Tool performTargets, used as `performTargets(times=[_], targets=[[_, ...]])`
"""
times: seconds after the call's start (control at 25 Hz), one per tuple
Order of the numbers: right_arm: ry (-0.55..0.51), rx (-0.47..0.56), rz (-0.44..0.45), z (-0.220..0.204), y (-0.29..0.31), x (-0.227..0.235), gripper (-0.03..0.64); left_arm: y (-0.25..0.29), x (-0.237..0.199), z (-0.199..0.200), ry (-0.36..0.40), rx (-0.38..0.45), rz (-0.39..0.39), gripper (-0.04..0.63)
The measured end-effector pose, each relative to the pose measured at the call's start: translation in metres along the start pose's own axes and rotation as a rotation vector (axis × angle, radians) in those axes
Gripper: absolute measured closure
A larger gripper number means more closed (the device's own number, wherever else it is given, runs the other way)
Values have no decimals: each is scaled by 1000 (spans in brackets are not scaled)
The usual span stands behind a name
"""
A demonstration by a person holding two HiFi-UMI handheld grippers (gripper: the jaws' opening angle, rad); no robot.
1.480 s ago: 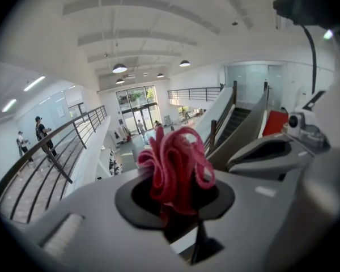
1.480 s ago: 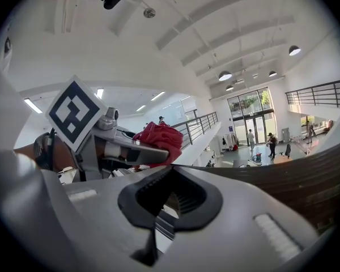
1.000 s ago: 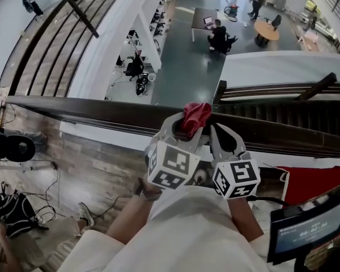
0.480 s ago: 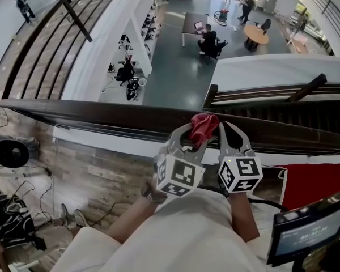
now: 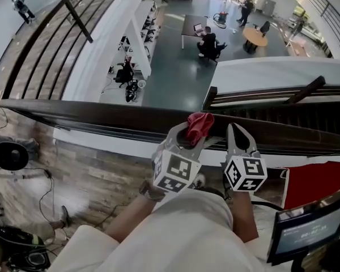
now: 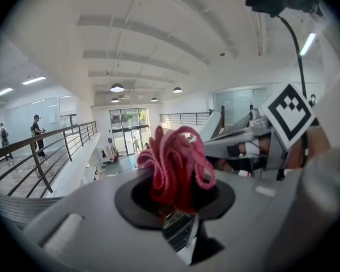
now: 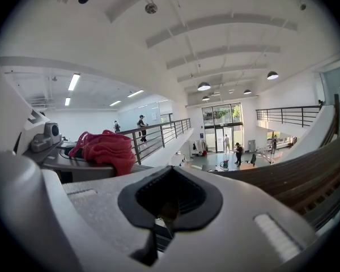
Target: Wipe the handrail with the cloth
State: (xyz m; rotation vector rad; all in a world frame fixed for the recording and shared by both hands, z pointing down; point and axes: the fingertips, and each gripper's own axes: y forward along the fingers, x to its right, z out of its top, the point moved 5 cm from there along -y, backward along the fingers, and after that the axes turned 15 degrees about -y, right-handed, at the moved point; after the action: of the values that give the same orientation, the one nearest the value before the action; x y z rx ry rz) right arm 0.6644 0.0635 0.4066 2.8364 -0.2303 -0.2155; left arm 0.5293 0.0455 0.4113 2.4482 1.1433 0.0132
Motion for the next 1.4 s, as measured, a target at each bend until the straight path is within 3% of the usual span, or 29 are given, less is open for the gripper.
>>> performTargets(times=[0.56, 1.04, 1.4], targets=[[1, -50, -81, 3, 1, 4, 614, -25, -41, 8, -23, 15, 29, 477], [-26, -28, -13, 28, 8, -28, 614, -46, -71, 9, -107, 29, 54, 477], [-34, -4, 70, 46, 21, -59, 614, -69, -102, 10, -156, 46, 119, 477]])
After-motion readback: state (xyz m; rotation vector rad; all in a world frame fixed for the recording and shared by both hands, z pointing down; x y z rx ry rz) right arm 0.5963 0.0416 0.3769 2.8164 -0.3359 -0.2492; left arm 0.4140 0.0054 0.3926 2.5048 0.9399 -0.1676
